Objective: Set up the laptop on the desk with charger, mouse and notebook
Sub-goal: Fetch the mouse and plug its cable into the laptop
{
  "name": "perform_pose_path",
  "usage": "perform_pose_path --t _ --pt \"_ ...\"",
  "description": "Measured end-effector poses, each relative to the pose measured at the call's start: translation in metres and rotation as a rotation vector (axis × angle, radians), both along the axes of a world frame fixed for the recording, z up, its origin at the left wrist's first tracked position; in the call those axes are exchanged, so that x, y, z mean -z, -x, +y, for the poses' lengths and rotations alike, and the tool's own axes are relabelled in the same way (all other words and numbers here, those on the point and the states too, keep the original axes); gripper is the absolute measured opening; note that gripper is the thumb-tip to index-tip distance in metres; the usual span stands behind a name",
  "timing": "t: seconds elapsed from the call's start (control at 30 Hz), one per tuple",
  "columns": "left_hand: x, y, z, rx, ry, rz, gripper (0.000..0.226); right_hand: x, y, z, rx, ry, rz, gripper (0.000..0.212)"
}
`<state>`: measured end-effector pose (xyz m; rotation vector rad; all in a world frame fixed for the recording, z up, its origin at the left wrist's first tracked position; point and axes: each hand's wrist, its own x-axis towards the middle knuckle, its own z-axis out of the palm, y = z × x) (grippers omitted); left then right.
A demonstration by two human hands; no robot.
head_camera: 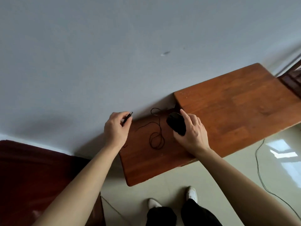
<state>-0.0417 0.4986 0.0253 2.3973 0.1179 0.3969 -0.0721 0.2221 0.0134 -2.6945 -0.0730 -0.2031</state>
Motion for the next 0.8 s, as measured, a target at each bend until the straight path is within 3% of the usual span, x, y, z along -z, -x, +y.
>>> perform_pose_path --t 0.27,0.43,0.6,0.8 --pt "-0.137 0.011 -0.109 0.095 -0.017 -0.314 0.014 -0.101 0.028 -0.106 0.095 -0.057 -0.291 0.081" --pt "-0.206 0.034 -0.234 0.148 0.0 -0.528 0.014 -0.151 0.073 -0.225 0.192 -0.091 -0.498 0.083" --pt "-0.215 0.075 -0.398 0.344 -0.012 -0.625 0.015 -0.179 0.135 -0.375 0.301 -0.046 -0.554 0.084" --pt "-0.2 0.11 -0.6 0.629 0.054 -0.521 0.016 -0.178 0.233 -0.547 0.577 -0.025 -0.579 0.084"
